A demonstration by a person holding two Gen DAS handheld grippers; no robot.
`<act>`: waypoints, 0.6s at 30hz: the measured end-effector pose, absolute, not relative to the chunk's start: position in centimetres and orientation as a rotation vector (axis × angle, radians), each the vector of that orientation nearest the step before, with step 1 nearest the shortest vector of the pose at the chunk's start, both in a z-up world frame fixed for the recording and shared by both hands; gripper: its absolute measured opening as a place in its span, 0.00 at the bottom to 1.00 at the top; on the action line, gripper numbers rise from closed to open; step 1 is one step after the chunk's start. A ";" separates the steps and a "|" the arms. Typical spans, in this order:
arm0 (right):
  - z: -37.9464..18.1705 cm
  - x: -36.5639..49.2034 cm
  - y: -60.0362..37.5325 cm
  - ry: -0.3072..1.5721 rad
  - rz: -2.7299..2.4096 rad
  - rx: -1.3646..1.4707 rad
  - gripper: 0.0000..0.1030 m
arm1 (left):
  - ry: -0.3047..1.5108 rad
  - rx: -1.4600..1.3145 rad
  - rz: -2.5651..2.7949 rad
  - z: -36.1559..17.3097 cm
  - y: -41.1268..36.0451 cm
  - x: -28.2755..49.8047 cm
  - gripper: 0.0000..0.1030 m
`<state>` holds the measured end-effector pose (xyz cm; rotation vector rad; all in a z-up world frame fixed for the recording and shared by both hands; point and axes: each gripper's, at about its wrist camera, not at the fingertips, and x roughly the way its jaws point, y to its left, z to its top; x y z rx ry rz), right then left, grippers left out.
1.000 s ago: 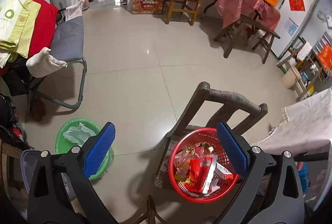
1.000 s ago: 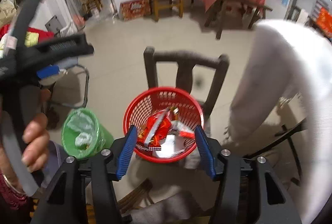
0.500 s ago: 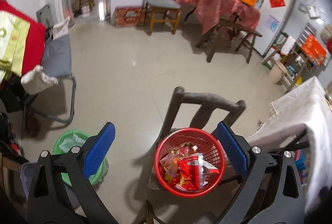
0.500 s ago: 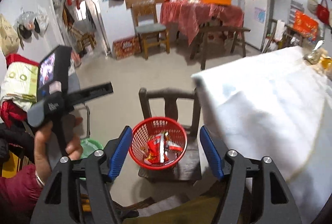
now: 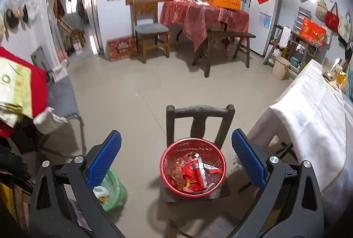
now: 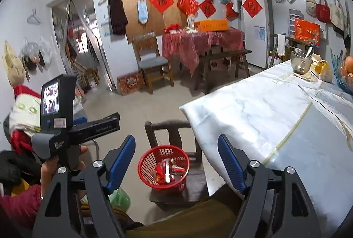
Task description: Collect trash
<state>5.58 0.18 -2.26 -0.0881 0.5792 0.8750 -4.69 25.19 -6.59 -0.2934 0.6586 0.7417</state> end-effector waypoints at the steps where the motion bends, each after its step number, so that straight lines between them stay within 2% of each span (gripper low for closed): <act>1: -2.2 5.6 -0.3 0.575 0.882 -0.069 0.77 | 0.649 -0.274 0.754 -6.0 24.7 -5.0 0.94; 18: -1.1 5.4 -5.1 0.508 0.928 0.067 0.83 | 0.545 -0.184 0.813 -1.0 19.0 -8.0 0.94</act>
